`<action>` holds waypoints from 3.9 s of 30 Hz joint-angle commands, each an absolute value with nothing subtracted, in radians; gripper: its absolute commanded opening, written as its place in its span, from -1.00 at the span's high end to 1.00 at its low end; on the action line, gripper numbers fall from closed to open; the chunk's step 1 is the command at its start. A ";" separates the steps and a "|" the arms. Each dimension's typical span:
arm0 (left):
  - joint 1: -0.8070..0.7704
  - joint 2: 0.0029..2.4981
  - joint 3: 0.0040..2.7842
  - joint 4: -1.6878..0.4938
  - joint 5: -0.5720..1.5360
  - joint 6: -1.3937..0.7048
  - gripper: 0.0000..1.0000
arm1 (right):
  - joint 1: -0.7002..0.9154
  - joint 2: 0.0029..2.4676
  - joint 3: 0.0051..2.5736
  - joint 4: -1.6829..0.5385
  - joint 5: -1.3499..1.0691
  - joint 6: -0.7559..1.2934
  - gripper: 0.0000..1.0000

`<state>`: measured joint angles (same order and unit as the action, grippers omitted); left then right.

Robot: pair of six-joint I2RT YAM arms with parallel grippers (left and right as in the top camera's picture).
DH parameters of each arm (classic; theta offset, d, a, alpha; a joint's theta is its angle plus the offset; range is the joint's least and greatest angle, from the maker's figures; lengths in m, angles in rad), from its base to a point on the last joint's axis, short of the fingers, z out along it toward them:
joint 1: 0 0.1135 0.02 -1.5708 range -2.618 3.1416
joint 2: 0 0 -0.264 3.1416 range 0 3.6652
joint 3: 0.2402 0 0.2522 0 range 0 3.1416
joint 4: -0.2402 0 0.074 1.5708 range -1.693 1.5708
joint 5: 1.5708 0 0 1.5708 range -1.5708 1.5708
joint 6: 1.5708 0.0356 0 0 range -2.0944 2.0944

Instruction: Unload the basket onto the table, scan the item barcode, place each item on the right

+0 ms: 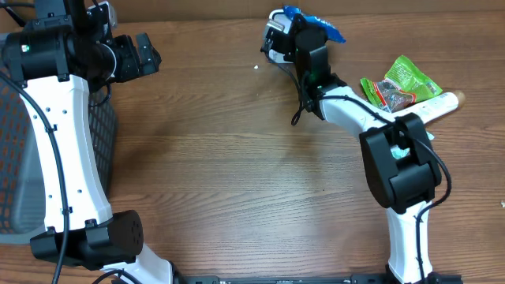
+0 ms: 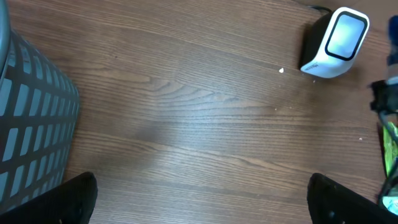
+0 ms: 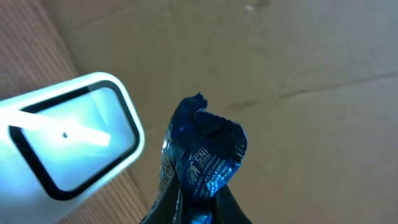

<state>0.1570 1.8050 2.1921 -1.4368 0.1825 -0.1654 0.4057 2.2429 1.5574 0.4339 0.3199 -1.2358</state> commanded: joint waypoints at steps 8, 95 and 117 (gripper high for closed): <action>0.150 1.805 2.191 -1.436 0.180 -0.158 -0.99 | 0.401 2.305 1.590 0.556 0.266 -1.265 0.93; 0.150 1.805 2.191 -1.436 0.176 -0.158 -0.99 | -0.334 1.633 1.526 -0.770 -0.588 0.300 -1.00; 0.150 1.805 2.191 -1.436 0.176 -0.158 -1.00 | -0.301 0.906 1.563 -1.405 -0.470 0.201 -1.00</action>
